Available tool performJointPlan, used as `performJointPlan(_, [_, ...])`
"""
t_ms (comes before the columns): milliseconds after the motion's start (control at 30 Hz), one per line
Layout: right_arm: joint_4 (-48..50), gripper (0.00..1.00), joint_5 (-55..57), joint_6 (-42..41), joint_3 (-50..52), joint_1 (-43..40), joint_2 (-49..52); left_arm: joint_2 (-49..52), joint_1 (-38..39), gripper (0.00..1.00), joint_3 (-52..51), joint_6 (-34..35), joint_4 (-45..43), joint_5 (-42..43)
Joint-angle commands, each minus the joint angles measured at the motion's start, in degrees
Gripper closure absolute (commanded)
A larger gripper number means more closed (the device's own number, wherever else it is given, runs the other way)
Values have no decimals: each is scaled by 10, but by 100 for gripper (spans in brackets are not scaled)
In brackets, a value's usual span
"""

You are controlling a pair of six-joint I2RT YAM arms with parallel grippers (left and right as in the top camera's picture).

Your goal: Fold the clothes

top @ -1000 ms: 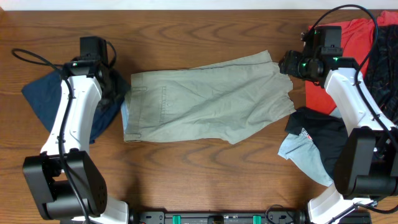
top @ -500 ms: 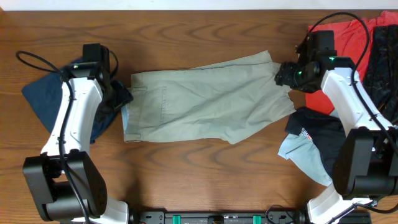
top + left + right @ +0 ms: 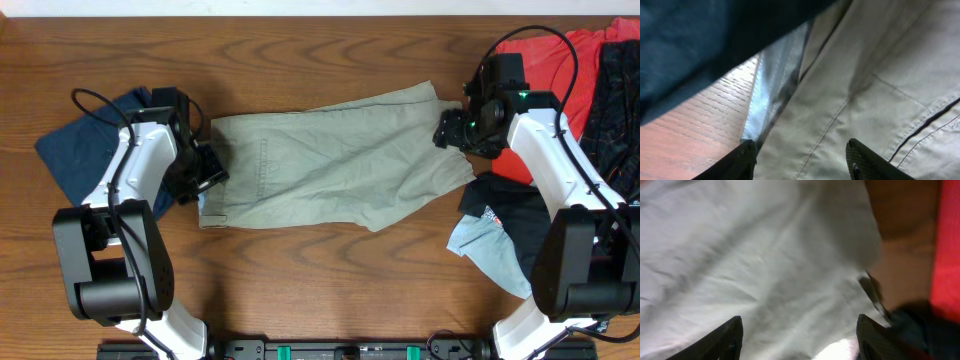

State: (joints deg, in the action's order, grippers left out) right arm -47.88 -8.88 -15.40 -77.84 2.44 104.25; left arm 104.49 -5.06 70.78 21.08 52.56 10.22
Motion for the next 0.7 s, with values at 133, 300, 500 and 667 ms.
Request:
performJointPlan(133, [-51, 29, 95, -4, -8, 3, -1, 2, 5, 39, -46, -9, -40, 13])
performJointPlan(300, [-61, 30, 95, -4, 0, 2, -1, 2, 5, 39, -76, -9, -78, 9])
performJointPlan(500, [-68, 46, 95, -26, 34, 2, -1, 2, 5, 44, -79, -9, -81, 10])
performJointPlan(667, [-29, 53, 95, -26, 80, 3, -1, 2, 5, 65, -80, -9, -73, 13])
